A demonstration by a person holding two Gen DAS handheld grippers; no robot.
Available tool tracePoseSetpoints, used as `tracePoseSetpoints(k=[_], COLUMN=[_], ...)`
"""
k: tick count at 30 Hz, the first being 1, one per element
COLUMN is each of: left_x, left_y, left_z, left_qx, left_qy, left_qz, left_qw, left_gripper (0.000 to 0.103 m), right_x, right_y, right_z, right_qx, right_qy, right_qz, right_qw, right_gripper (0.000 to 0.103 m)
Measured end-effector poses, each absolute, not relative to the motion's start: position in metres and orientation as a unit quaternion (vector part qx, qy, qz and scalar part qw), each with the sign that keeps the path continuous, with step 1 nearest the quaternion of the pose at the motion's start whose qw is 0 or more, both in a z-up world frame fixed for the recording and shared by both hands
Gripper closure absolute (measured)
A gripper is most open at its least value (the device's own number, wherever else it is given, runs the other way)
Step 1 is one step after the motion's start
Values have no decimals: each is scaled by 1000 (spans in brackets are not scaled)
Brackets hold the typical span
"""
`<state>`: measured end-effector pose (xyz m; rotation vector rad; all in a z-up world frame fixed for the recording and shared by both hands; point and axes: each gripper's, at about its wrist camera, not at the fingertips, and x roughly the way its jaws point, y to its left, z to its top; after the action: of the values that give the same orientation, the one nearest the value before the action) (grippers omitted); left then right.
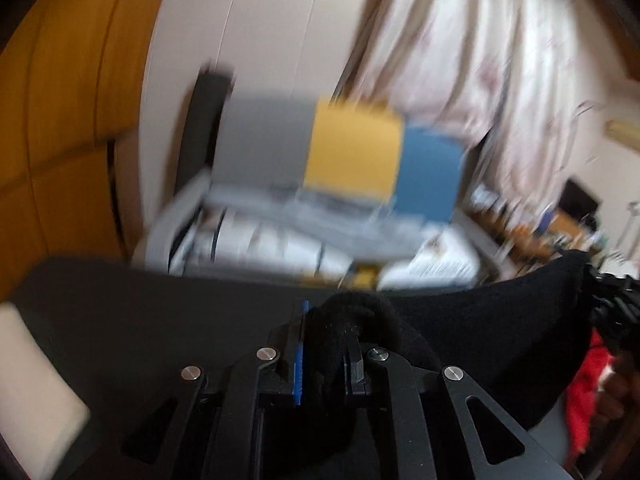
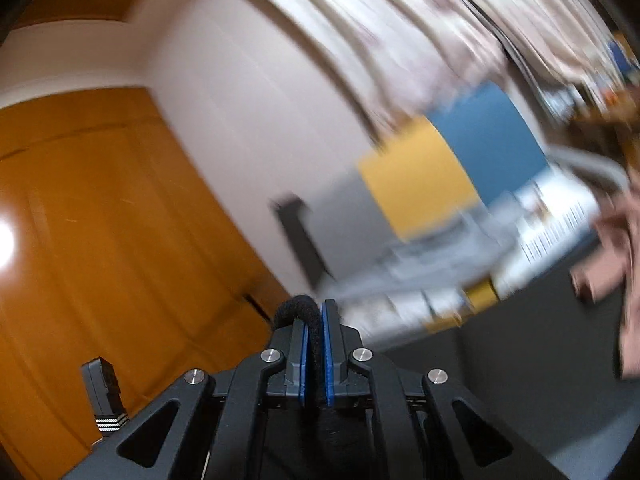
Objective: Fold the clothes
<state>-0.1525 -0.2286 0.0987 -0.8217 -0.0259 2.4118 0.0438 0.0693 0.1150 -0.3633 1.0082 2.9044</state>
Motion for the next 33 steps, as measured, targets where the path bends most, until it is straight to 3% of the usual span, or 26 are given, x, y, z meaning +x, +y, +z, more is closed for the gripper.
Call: tracePoseSetpoints(k=[8, 13, 16, 20, 21, 25, 28, 33], left_x=[-216, -253, -267, -278, -277, -273, -267, -226], left_y=[-159, -120, -96, -65, -64, -79, -112, -183], left_z=[4, -45, -46, -60, -59, -51, -37, -19], left_qx=[-379, -412, -394, -377, -372, -398, -421, -433], left_qy=[55, 93, 126, 200, 207, 205, 167, 82], left_qz=[888, 877, 883, 882, 884, 871, 870, 877], left_qw=[253, 231, 221, 199, 195, 202, 197, 192], left_gripper=[89, 89, 85, 76, 67, 54, 51, 41], right_x=[-44, -95, -122, -153, -154, -149, -111, -7], right_y=[124, 155, 171, 186, 187, 184, 183, 183], right_z=[-17, -31, -41, -65, -65, -50, -20, 20], right_qx=[-256, -299, -318, -373, -373, -422, -400, -346], right_qy=[345, 292, 281, 267, 265, 200, 181, 224], right_qz=[899, 900, 893, 873, 875, 870, 883, 893], right_qw=[88, 121, 148, 167, 160, 159, 163, 180], right_gripper=[98, 98, 98, 83, 79, 76, 76, 73])
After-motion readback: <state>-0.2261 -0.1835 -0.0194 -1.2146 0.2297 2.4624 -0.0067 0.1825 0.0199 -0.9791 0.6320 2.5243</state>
